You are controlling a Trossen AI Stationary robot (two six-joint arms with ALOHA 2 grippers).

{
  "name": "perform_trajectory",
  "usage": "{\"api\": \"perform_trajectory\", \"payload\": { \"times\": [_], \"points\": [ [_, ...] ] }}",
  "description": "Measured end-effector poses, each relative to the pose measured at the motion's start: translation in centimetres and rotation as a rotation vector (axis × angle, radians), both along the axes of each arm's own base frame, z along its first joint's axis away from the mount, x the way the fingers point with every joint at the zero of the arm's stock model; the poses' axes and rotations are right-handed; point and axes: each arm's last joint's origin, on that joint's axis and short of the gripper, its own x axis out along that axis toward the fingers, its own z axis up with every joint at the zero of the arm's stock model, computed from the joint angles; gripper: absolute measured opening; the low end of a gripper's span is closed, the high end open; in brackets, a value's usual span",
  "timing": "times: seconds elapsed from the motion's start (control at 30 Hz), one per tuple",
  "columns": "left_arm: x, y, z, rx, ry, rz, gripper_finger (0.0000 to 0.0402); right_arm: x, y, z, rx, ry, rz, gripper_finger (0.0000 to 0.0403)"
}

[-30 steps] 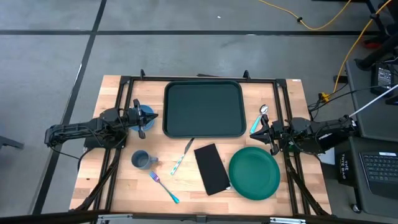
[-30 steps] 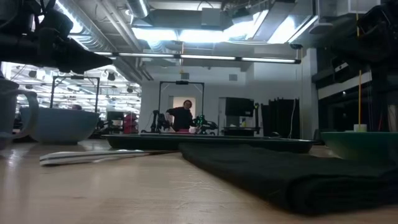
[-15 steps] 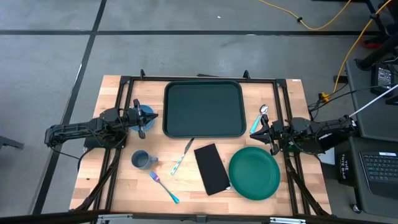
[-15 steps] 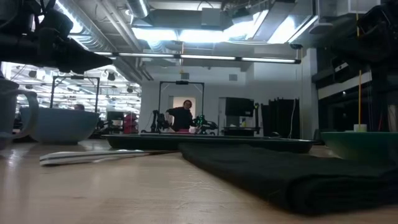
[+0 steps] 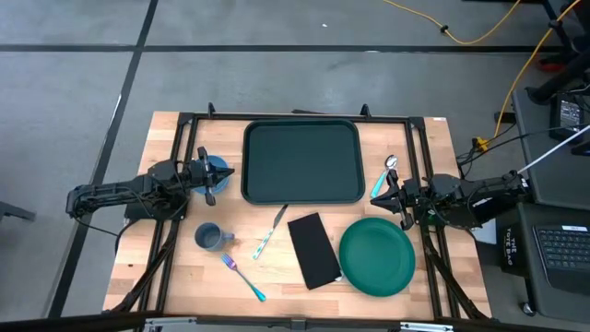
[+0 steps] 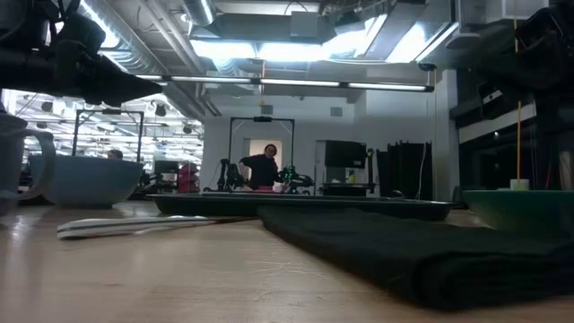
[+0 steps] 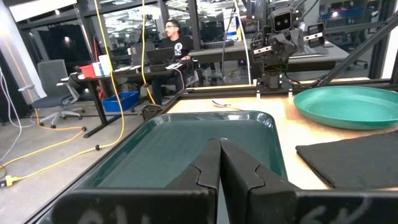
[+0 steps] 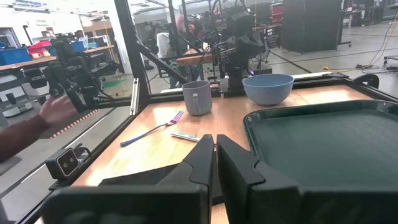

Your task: Set up tray

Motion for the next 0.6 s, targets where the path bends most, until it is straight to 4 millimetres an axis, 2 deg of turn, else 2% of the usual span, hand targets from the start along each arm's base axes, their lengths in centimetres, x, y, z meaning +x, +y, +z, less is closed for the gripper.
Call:
{"api": "perform_trajectory", "payload": {
  "times": [0.33,0.6],
  "points": [
    [0.00,0.00,0.01,0.000,0.000,0.000,0.0004,0.00,0.00,0.02,-0.053,-0.008,-0.001,0.0026],
    [0.00,0.01,0.22,0.004,-0.023,0.005,0.0004,0.02,-0.24,0.16,-0.060,-0.022,-0.083,0.0026]
  ]
}}
